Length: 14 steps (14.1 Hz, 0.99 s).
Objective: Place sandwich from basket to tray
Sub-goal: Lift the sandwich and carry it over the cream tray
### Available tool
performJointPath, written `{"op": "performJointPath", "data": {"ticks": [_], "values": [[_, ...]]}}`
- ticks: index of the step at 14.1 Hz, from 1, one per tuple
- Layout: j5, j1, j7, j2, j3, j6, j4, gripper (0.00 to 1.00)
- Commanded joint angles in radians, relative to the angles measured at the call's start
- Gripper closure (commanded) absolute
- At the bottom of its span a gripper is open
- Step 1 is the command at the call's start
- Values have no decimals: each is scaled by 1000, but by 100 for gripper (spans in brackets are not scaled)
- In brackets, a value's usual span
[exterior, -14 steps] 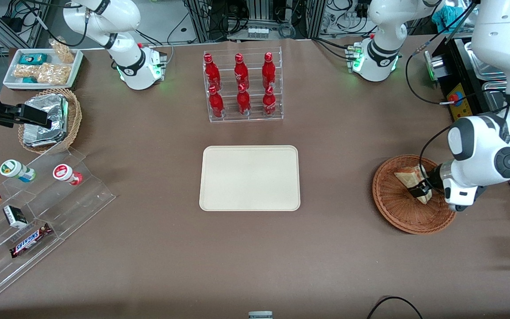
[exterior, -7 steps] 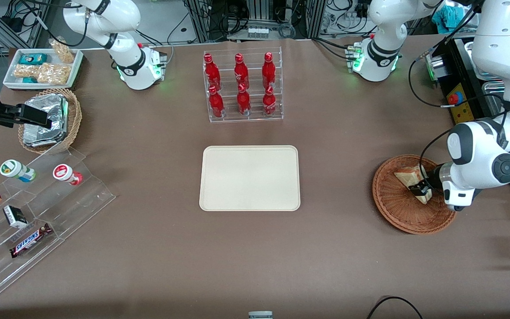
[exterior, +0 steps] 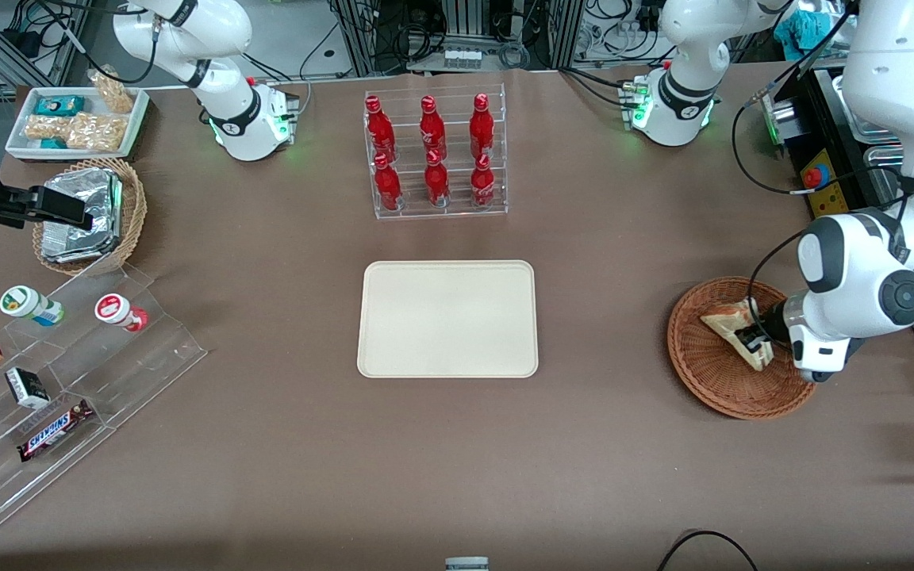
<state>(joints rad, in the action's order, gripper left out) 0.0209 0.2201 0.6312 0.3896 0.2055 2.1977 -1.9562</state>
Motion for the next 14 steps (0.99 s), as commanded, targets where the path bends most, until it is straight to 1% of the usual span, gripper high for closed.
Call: {"op": "performJointPath", "data": {"ticks": [1, 2, 4, 6, 8, 9, 12, 14], "values": [[4, -114, 5, -78, 15, -88, 8, 91], [10, -161, -8, -87, 17, -128, 19, 91], [-2, -304, -1, -75, 31, -196, 87, 91], [-7, -450, 54, -22, 32, -245, 176, 91], [-28, -566, 88, 58, 32, -242, 267, 90], [-39, -612, 99, 92, 32, -237, 295, 87], [-32, -741, 188, 230, 31, -216, 408, 87], [-30, -787, 235, 313, 29, -188, 486, 87]]}}
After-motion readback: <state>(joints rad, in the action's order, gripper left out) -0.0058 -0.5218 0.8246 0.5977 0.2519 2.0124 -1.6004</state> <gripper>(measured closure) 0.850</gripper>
